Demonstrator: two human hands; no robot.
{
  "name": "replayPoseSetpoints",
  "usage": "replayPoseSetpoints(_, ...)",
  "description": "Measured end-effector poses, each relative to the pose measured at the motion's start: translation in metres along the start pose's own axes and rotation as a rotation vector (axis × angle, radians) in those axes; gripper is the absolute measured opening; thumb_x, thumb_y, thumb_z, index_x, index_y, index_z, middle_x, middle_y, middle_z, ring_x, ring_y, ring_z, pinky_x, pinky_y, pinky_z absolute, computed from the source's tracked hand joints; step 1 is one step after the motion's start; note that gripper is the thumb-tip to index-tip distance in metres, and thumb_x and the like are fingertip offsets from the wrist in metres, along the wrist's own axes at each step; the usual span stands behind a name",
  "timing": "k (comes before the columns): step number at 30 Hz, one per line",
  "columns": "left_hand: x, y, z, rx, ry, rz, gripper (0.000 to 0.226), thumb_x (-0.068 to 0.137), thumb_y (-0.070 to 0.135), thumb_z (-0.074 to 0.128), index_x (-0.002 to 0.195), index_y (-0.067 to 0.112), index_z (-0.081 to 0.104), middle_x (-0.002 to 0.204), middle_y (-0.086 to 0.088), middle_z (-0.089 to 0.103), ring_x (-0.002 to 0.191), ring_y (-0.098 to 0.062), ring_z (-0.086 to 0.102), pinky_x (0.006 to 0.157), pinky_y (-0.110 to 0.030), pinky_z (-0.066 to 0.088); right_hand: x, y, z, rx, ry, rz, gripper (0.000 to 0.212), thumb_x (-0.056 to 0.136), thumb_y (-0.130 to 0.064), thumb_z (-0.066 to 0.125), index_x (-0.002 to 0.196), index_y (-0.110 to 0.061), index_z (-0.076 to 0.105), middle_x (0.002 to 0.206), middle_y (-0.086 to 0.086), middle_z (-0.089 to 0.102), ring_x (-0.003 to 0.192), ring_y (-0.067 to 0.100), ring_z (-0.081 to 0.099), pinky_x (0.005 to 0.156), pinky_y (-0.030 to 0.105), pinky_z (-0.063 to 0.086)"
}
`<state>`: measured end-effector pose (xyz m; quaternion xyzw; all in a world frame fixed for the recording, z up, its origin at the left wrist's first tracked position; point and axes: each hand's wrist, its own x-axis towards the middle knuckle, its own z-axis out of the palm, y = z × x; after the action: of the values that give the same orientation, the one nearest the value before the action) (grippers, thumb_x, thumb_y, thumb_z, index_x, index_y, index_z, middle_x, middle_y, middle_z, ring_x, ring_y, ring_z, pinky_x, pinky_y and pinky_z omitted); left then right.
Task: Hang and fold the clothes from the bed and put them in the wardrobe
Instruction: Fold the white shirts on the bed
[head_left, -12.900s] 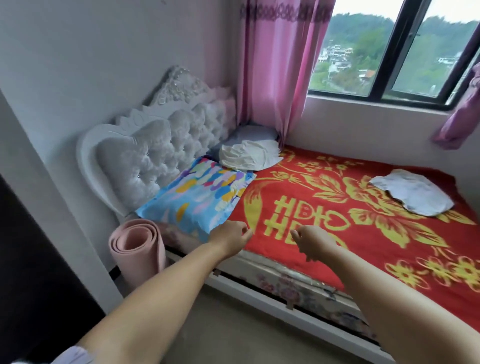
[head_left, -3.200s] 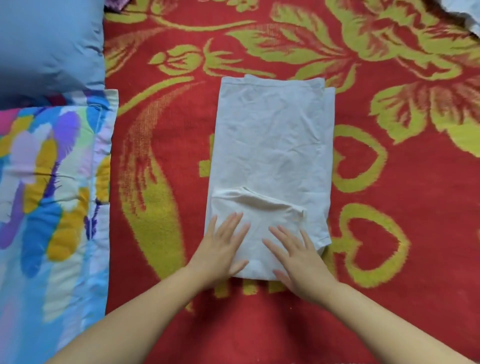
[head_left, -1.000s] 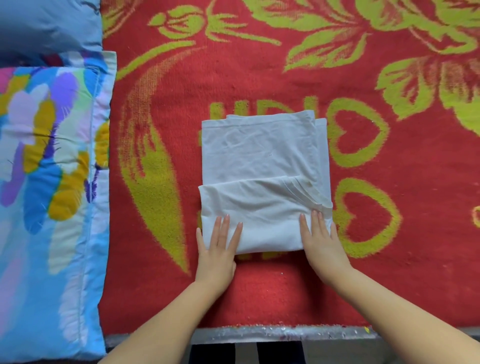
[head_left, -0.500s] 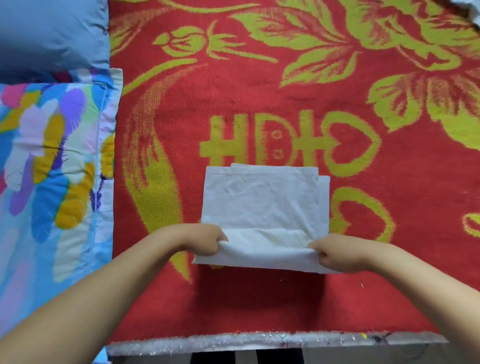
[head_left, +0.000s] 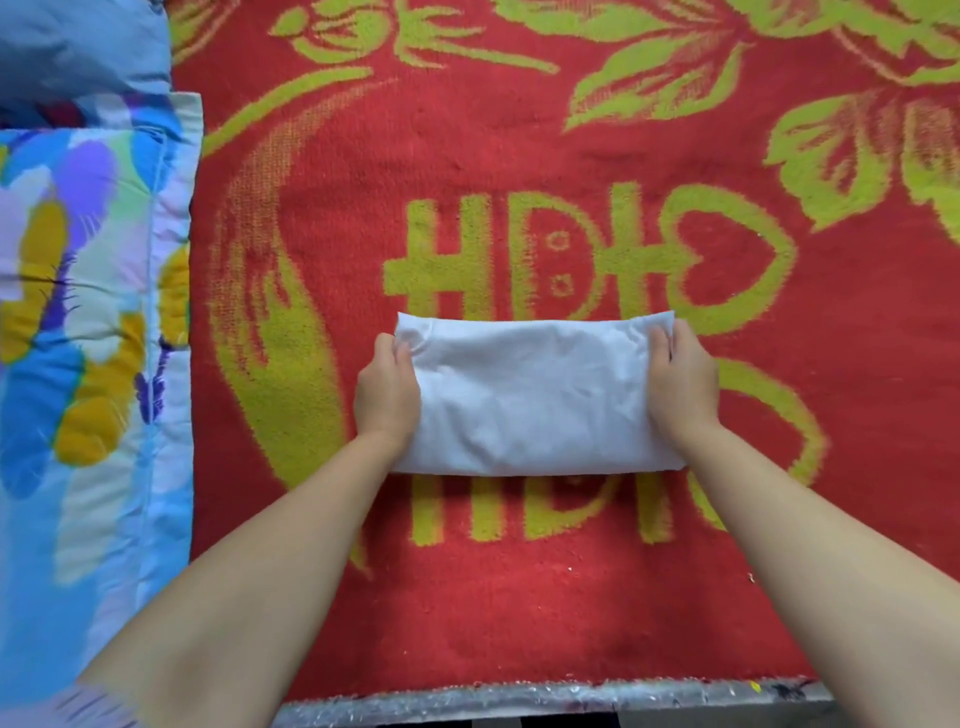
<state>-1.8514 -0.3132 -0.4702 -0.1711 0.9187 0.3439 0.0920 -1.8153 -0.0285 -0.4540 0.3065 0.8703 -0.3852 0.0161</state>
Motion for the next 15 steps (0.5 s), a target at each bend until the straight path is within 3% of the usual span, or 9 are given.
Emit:
replayPoseSetpoints(3, -0.003, -0.01, 0.006, 0.021, 0.062, -0.031, 0.021, 0.102, 0.022, 0.034, 0.098, 0.005, 0.046, 0.091, -0.029, 0.06, 0.084, -0.046, 0.057, 0.064, -0.044, 0.036, 0.008, 0.003, 0.008, -0.099, 0.002, -0.022, 0.028, 0.101, -0.032, 0.037, 0.077, -0.019, 0.036, 0.074, 0.006, 0.054, 0.072, 0.03, 0.049, 0.059, 0.037, 0.03)
replayPoseSetpoints(6, -0.004, -0.009, 0.011, 0.085, 0.063, -0.103, 0.02, 0.101, 0.023, 0.036, 0.105, 0.006, 0.047, 0.1, -0.027, 0.062, 0.09, -0.045, 0.057, 0.068, -0.043, 0.038, 0.009, 0.003, 0.018, -0.272, -0.031, 0.076, 0.02, 0.102, -0.03, 0.035, 0.098, -0.013, 0.043, 0.104, 0.02, 0.061, 0.094, 0.041, 0.057, 0.067, 0.041, 0.036)
replayPoseSetpoints(8, -0.007, -0.006, 0.004, 0.08, 0.081, -0.097, 0.022, 0.099, 0.022, 0.043, 0.114, 0.007, 0.048, 0.112, -0.022, 0.058, 0.101, -0.042, 0.055, 0.078, -0.045, 0.041, 0.003, 0.0, 0.018, -0.302, -0.004, 0.089, 0.029, 0.1, -0.024, 0.04, 0.125, -0.009, 0.042, 0.128, 0.019, 0.052, 0.114, 0.041, 0.051, 0.081, 0.046, 0.039)
replayPoseSetpoints(11, -0.023, -0.006, -0.01, 0.303, 0.108, 0.232, 0.048, 0.091, 0.025, 0.049, 0.134, 0.002, 0.047, 0.131, -0.021, 0.049, 0.123, -0.037, 0.047, 0.104, -0.05, 0.033, -0.018, 0.0, 0.006, -0.517, 0.008, -0.213, 0.063, 0.089, -0.015, 0.054, 0.147, -0.01, 0.03, 0.15, 0.014, 0.033, 0.141, 0.032, 0.028, 0.111, 0.053, 0.021)
replayPoseSetpoints(13, -0.044, -0.009, -0.01, 0.479, 0.056, 0.608, 0.059, 0.084, 0.03, 0.049, 0.134, 0.0, 0.05, 0.136, -0.024, 0.048, 0.129, -0.039, 0.046, 0.104, -0.063, 0.03, -0.042, 0.002, 0.004, -0.668, -0.154, -0.52, 0.074, 0.077, -0.011, 0.063, 0.146, -0.009, 0.035, 0.153, 0.015, 0.031, 0.145, 0.031, 0.021, 0.111, 0.063, 0.014)
replayPoseSetpoints(15, -0.072, -0.013, -0.003, 0.604, -0.182, 0.831, 0.074, 0.076, 0.034, 0.062, 0.142, 0.006, 0.042, 0.148, -0.025, 0.034, 0.139, -0.039, 0.028, 0.102, -0.071, 0.024, -0.07, 0.011, 0.008, -0.772, -0.386, -0.739, 0.087, 0.068, -0.019, 0.069, 0.148, -0.014, 0.035, 0.156, 0.015, 0.026, 0.146, 0.035, 0.016, 0.106, 0.072, 0.012)
